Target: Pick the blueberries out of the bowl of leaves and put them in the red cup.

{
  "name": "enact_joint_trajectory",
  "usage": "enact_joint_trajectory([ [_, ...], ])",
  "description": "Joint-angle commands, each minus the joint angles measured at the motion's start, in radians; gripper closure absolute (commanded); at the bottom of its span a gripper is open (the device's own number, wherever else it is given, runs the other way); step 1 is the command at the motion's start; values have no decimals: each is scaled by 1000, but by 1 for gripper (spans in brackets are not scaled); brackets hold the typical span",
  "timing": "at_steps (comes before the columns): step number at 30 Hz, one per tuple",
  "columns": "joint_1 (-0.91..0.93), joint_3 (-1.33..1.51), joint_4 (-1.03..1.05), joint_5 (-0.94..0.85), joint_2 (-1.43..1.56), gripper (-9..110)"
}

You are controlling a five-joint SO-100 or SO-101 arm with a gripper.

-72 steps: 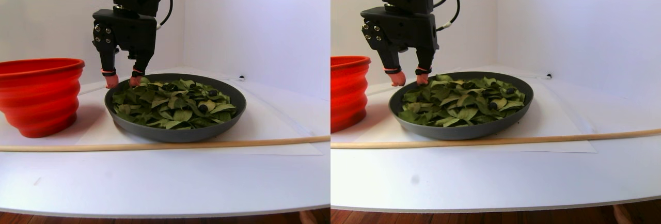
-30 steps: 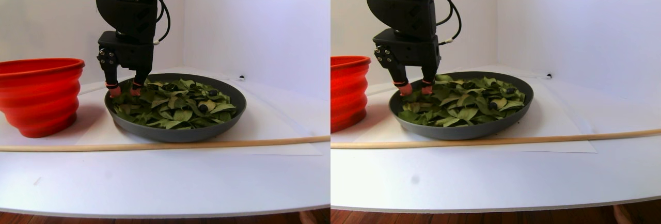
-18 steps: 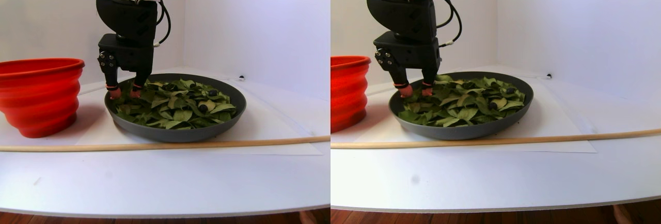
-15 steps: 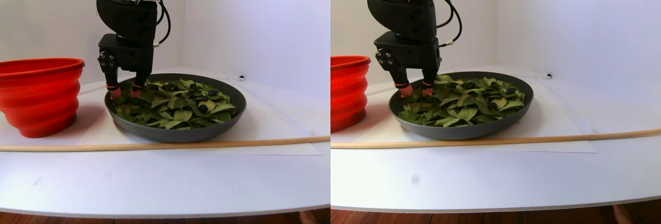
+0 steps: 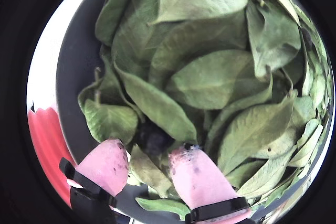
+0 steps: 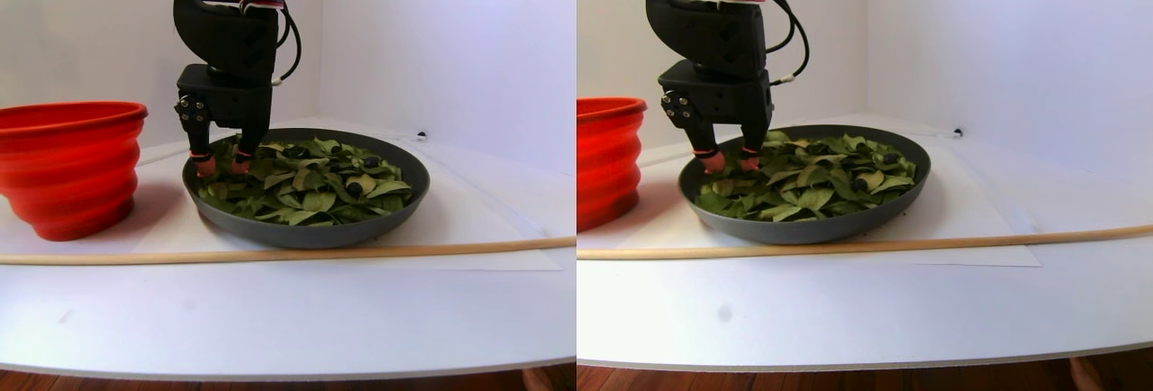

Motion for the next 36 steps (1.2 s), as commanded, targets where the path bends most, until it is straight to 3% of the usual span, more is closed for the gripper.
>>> enact_joint_trajectory([
  [1, 5, -35, -25, -5, 6, 85],
  [36, 26, -78, -58, -26, -77, 86],
])
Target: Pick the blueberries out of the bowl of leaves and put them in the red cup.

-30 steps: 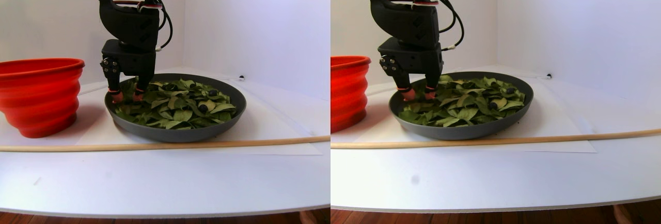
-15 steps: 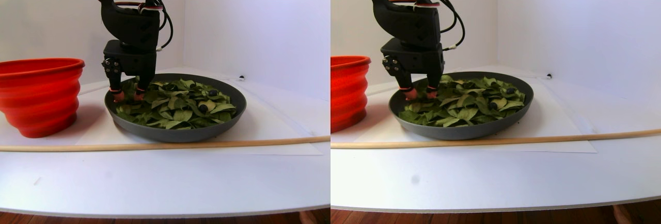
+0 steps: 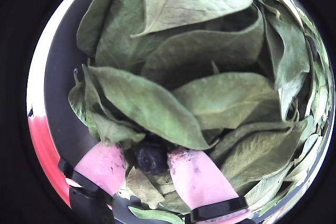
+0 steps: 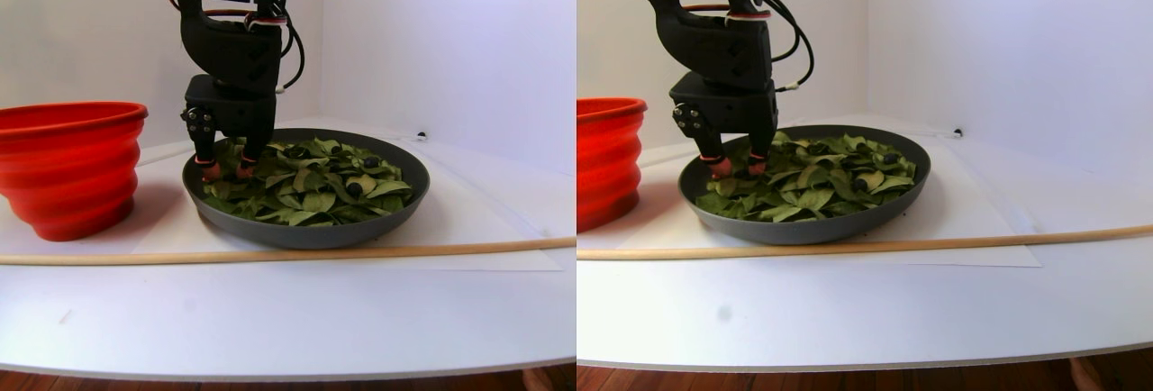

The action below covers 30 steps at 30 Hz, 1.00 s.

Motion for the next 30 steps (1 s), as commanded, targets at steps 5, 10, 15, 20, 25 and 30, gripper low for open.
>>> enact_joint_trajectory([
  [5, 11, -37, -14, -15, -15, 88],
  [10, 12, -32, -17, -17, -23, 88],
  [15, 12, -25, -17, -21, -26, 90],
  [20, 11, -15, -18, -23, -31, 91],
  [25, 8, -11, -20, -20, -25, 91],
  [30, 2, 3, -18, -12, 9, 92],
])
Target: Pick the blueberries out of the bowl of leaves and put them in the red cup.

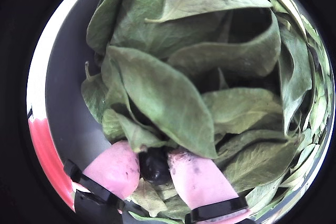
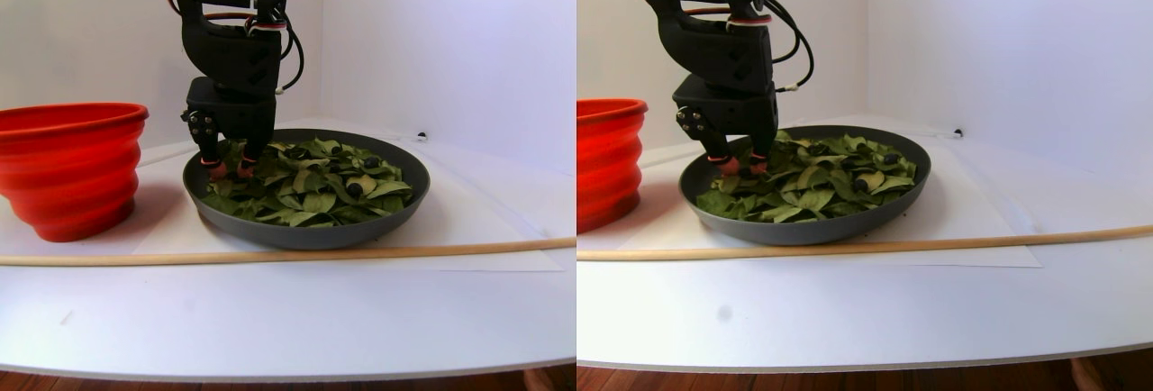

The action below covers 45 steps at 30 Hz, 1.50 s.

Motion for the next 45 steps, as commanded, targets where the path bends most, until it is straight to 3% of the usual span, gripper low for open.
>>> enact_joint_trajectory([
  [1, -3, 9, 8, 9, 49, 92],
  [45, -63, 114, 199, 51, 433, 92],
])
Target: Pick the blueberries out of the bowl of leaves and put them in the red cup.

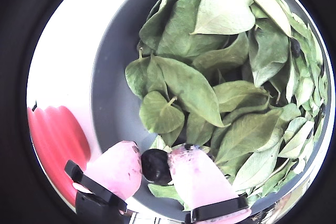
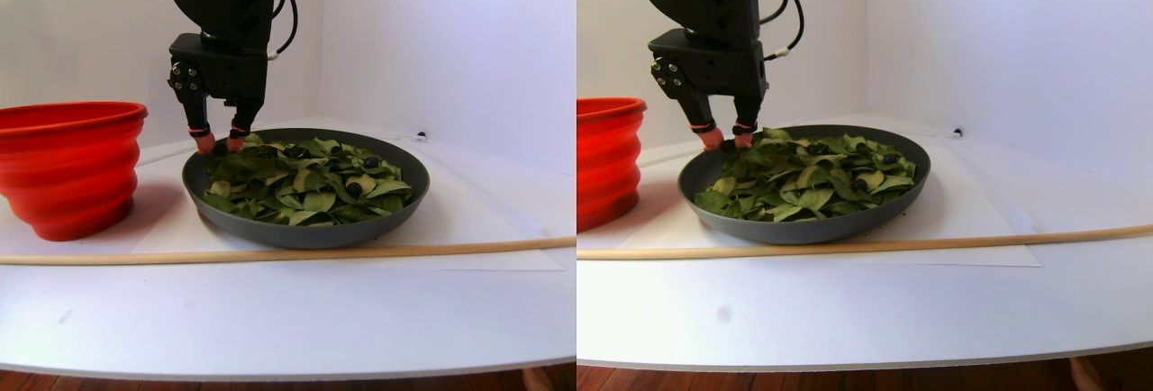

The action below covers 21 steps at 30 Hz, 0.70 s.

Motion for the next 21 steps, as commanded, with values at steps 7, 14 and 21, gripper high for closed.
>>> enact_joint_trajectory([
  [7, -32, 20, 57, 12, 206, 92],
  [14, -58, 52, 100, 21, 304, 92],
  [21, -87, 58, 156, 41, 394, 92],
])
